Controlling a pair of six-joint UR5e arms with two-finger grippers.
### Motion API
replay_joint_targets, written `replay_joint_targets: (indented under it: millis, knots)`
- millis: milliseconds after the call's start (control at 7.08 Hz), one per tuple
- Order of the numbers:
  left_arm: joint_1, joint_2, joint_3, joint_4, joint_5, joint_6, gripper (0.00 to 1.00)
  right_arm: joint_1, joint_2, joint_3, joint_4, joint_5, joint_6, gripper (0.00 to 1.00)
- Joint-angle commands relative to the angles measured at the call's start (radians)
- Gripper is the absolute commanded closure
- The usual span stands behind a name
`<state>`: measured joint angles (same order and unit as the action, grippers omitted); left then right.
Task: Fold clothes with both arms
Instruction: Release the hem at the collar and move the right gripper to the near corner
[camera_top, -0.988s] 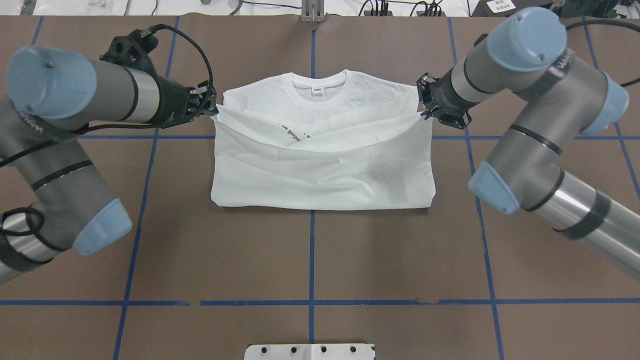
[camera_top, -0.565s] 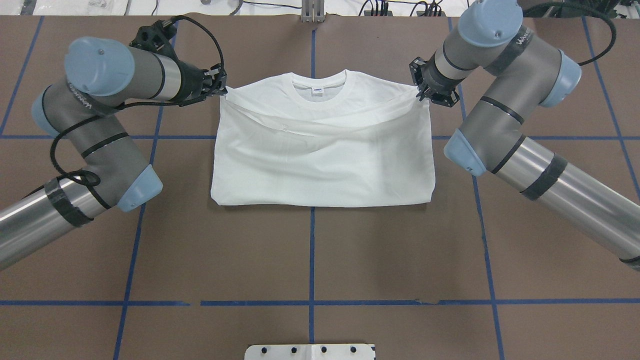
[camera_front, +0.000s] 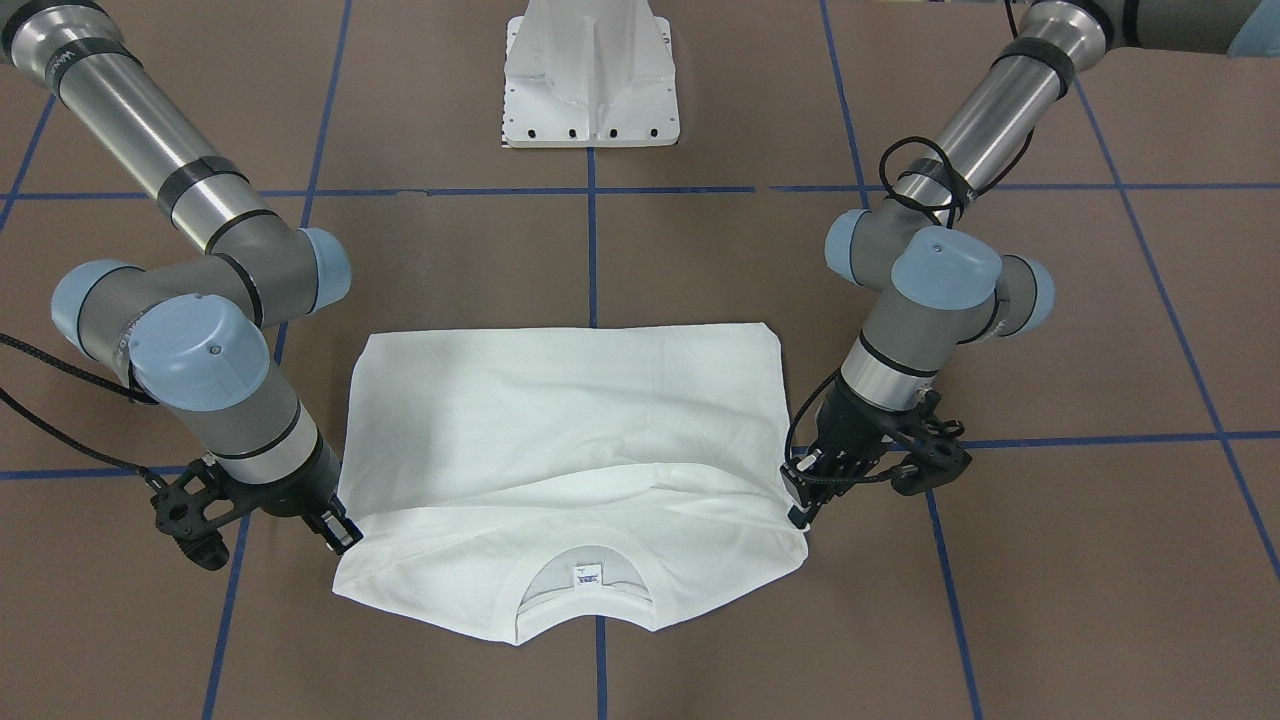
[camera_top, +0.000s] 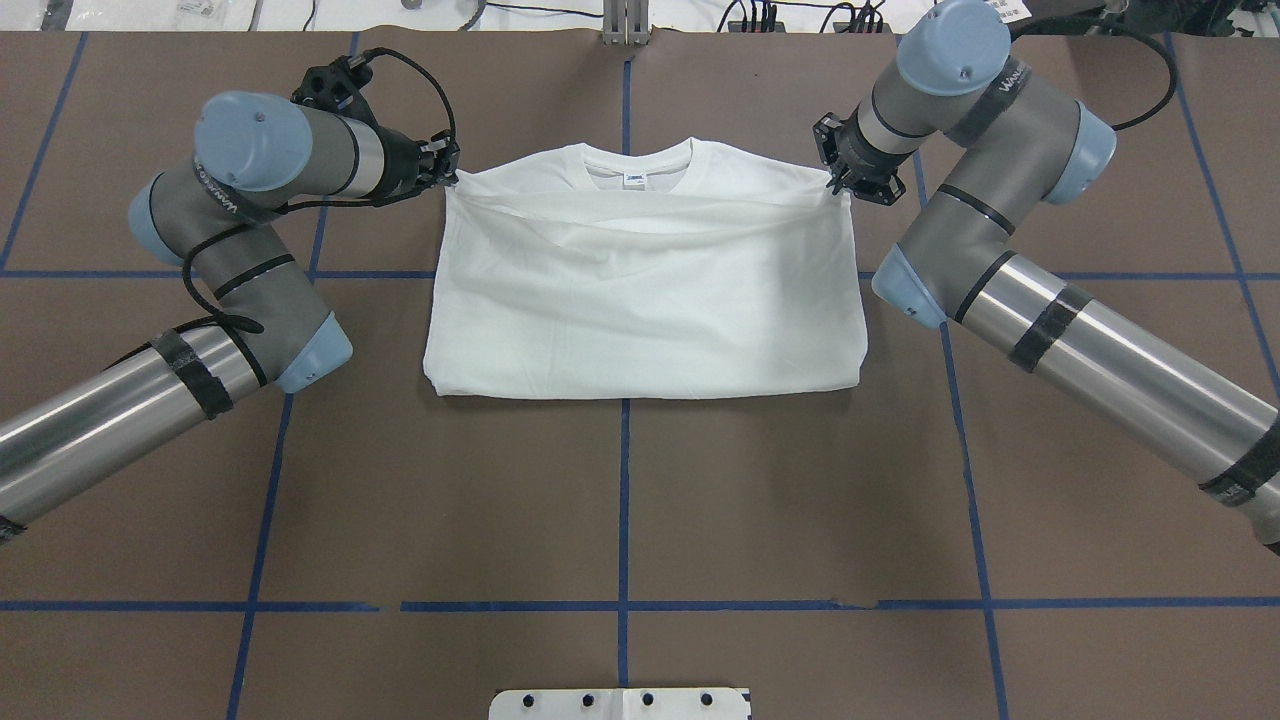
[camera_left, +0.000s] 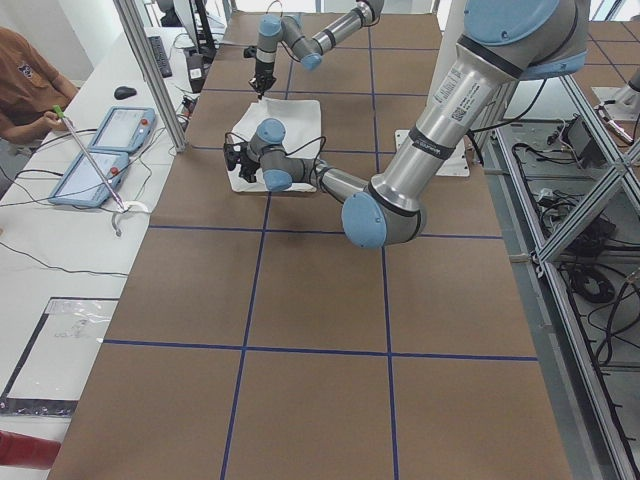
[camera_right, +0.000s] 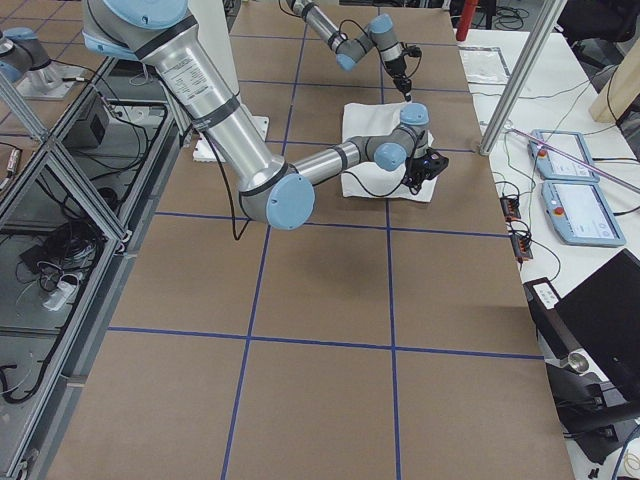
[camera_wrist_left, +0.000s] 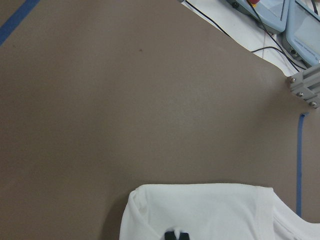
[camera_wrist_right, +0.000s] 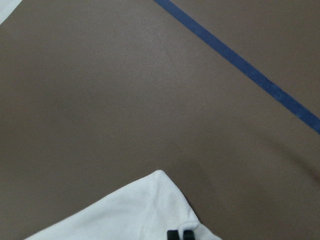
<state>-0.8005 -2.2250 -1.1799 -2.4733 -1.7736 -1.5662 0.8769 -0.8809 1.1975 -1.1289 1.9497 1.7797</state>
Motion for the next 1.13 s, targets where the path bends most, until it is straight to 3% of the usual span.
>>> replay_joint_targets:
  millis: [0,282,424,565,847,988]
  knots:
    - [0.0,-0.012,0.032,-0.007,0.01,0.0,1.0,0.002,0.003,-0.009,0.009,0.002,0.004,1.0]
    - [0.0,-0.012,0.049,-0.007,0.013,0.0,1.0,0.004,0.003,-0.021,0.009,0.002,0.003,1.0]
    - [-0.003,-0.008,0.054,-0.006,0.013,0.02,0.5,0.005,0.011,-0.03,0.006,-0.001,0.004,0.05]
    - [-0.022,-0.01,0.054,-0.004,0.013,0.087,0.35,0.028,0.013,-0.032,0.008,0.011,0.0,0.0]
    - [-0.037,0.002,0.049,-0.016,0.006,0.092,0.35,0.054,0.031,-0.024,0.009,0.035,0.003,0.0]
    - [-0.039,0.027,0.043,-0.051,0.005,0.095,0.35,0.066,-0.007,0.038,0.012,0.085,0.007,0.0]
